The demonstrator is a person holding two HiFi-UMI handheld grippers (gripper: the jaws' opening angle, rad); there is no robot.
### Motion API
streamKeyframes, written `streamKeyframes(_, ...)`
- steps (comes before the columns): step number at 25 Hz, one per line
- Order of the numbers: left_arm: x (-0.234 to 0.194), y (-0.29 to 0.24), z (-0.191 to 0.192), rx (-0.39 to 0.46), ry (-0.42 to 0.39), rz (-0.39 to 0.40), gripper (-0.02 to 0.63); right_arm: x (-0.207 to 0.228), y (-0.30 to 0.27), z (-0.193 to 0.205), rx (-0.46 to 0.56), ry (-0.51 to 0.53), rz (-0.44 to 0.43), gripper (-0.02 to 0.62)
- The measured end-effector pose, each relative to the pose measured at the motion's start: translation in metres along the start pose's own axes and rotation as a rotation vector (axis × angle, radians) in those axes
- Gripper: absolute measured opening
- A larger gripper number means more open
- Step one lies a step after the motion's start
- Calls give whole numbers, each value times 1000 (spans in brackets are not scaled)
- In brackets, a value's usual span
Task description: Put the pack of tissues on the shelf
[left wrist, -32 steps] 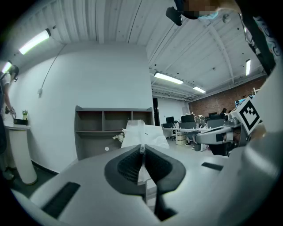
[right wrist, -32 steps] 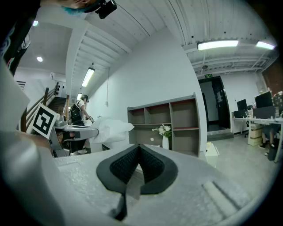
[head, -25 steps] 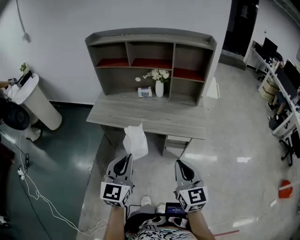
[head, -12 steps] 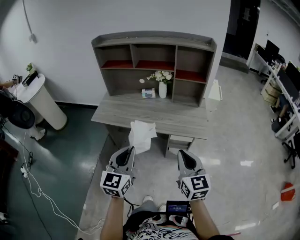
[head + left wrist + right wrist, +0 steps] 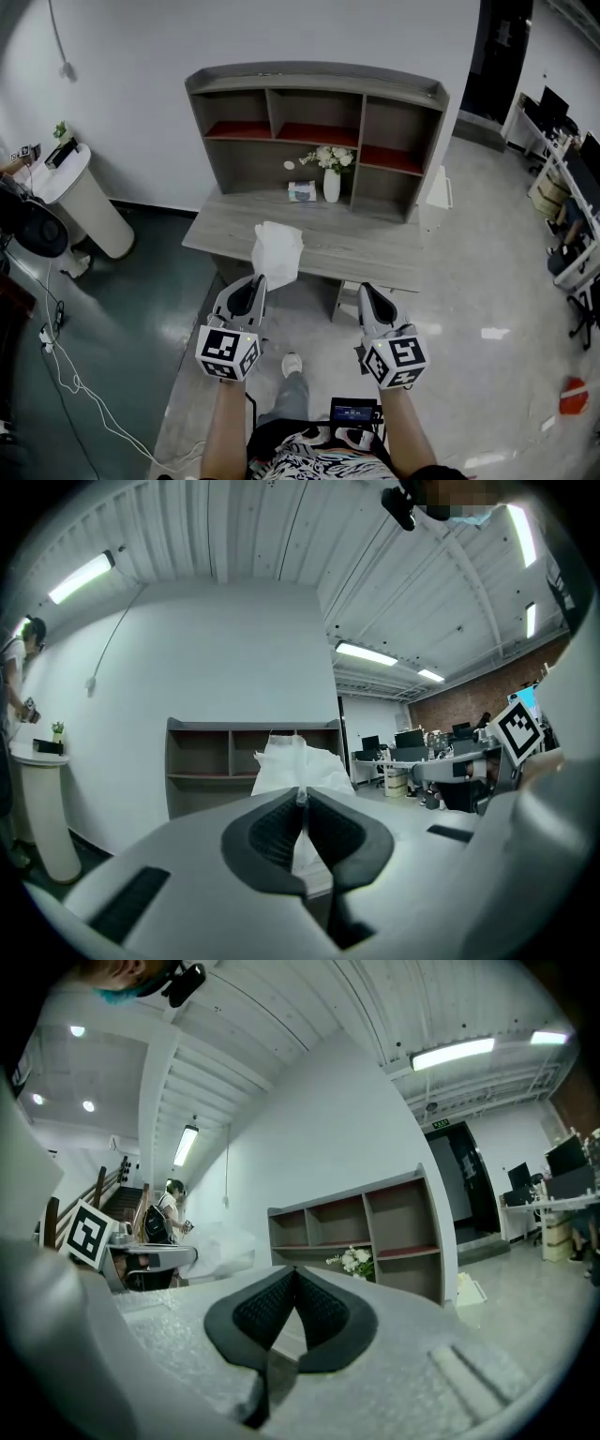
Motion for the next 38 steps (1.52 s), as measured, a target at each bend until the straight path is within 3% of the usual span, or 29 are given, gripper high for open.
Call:
streamKeyframes(8,-40,-63,7,31,44,37,8,30,-69,7,25,-92,-42,3)
streamKeyframes(14,-75,-125,7,29,88,103,8,43,-126,5,-31,15,26,3)
streamKeyframes(20,-107,-181,-4,25,78,185,8,56,-182,0,-26,4,92,2)
streamKeyframes(27,-113,-209,-6,5,61,252,8,62,-192,1,-36,-15,162,3)
streamKeyframes(38,-111,-224,-8,9,43,296,8,65,-201,-3,-12,2,169,3)
Point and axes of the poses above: the fingertips, and each gripper's own axes: y backward along the fingers, x to its right, z out of its underside, the point moved 8 cm from there along y, backward along the fingers, and after that the axes turned 2 degrees about z, right-handed, at the moved point
